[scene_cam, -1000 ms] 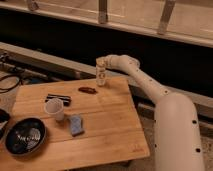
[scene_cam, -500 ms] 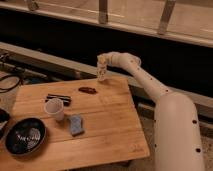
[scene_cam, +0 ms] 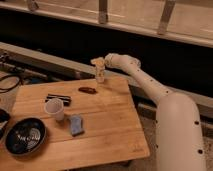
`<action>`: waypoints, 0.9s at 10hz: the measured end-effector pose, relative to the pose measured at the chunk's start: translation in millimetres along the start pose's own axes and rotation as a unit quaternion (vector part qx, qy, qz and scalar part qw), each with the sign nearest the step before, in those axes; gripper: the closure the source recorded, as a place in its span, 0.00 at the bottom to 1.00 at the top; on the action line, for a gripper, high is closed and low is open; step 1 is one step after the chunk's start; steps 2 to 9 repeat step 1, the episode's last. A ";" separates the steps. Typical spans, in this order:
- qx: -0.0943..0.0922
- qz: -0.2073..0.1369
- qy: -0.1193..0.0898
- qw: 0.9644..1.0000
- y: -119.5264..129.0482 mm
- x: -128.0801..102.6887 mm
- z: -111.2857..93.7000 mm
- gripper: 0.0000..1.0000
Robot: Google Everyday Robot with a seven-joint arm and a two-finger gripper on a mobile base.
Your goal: Stand the bottle upright
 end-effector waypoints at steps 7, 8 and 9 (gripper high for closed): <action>0.002 0.007 0.004 1.000 1.5 1.7 1.0 0.24; 0.002 0.007 0.004 1.000 1.5 1.7 1.0 0.24; 0.002 0.007 0.004 1.000 1.5 1.7 1.0 0.24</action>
